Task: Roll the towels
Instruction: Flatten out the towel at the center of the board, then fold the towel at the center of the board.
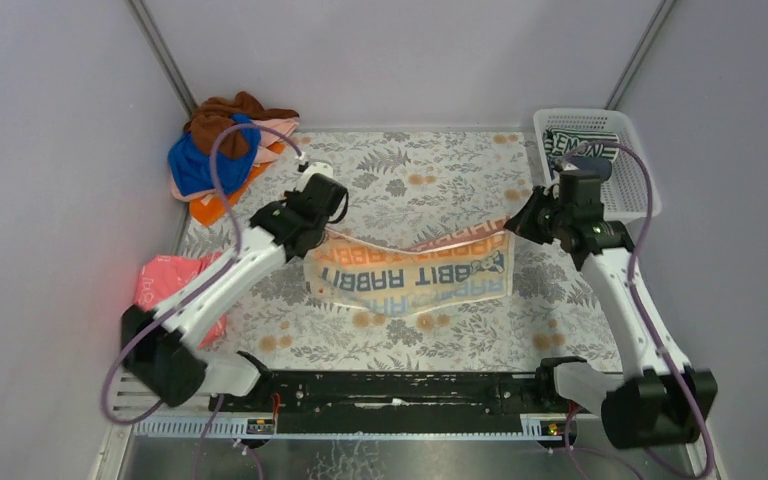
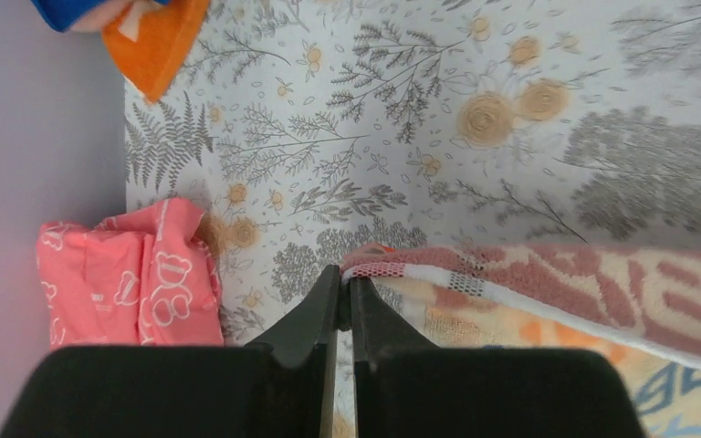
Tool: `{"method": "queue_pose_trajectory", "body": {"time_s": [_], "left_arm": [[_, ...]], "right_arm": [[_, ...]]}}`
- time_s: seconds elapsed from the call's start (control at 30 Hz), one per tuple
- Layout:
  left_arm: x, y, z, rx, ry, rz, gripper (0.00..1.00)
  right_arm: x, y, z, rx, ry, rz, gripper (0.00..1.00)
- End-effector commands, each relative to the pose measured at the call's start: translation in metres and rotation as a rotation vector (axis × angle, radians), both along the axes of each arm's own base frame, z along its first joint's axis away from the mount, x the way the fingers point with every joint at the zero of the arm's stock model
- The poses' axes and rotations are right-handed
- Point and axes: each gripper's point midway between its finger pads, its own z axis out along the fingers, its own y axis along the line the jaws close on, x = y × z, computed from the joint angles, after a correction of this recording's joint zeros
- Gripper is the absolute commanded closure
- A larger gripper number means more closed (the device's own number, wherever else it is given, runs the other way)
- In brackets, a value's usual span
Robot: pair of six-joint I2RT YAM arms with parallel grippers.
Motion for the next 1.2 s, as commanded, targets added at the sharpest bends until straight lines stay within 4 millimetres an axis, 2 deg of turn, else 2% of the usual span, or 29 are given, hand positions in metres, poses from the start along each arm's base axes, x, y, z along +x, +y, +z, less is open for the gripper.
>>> {"method": "queue_pose_trajectory", "body": {"time_s": [0.0, 0.13, 0.3, 0.4, 0.47, 0.6, 0.8, 0.93, 0.97, 1.17], "left_arm": [[0.058, 0.003, -0.034, 0.005, 0.021, 0.038, 1.00], [0.105, 0.000, -0.060, -0.030, 0.068, 0.048, 1.00], [0.153, -0.005, -0.083, -0.042, 0.088, 0.035, 1.00], [0.168, -0.007, -0.097, -0.037, 0.092, 0.017, 1.00], [0.171, -0.005, -0.107, -0.027, 0.105, 0.012, 1.00], [0.161, 0.001, -0.121, -0.008, 0.141, 0.020, 1.00], [0.134, 0.009, -0.122, -0.020, 0.187, 0.059, 1.00], [0.106, 0.012, -0.124, -0.069, 0.214, 0.090, 1.00], [0.100, 0.012, -0.125, -0.078, 0.220, 0.096, 1.00], [0.055, 0.013, -0.140, -0.144, 0.298, 0.120, 1.00]], "right_arm": [[0.055, -0.017, -0.030, -0.047, -0.021, -0.094, 1.00], [0.099, -0.040, -0.064, -0.058, 0.001, -0.158, 1.00], [0.142, -0.056, -0.098, -0.031, 0.058, -0.161, 1.00], [0.162, -0.056, -0.118, -0.003, 0.090, -0.119, 1.00], [0.167, -0.055, -0.126, 0.024, 0.122, -0.095, 1.00], [0.161, -0.050, -0.130, 0.058, 0.149, -0.067, 1.00], [0.125, -0.047, -0.128, 0.057, 0.210, -0.065, 1.00], [0.096, -0.040, -0.135, 0.087, 0.262, -0.063, 1.00], [0.088, -0.039, -0.132, 0.092, 0.261, -0.061, 1.00], [0.051, -0.037, -0.142, 0.083, 0.320, -0.067, 1.00]]}}
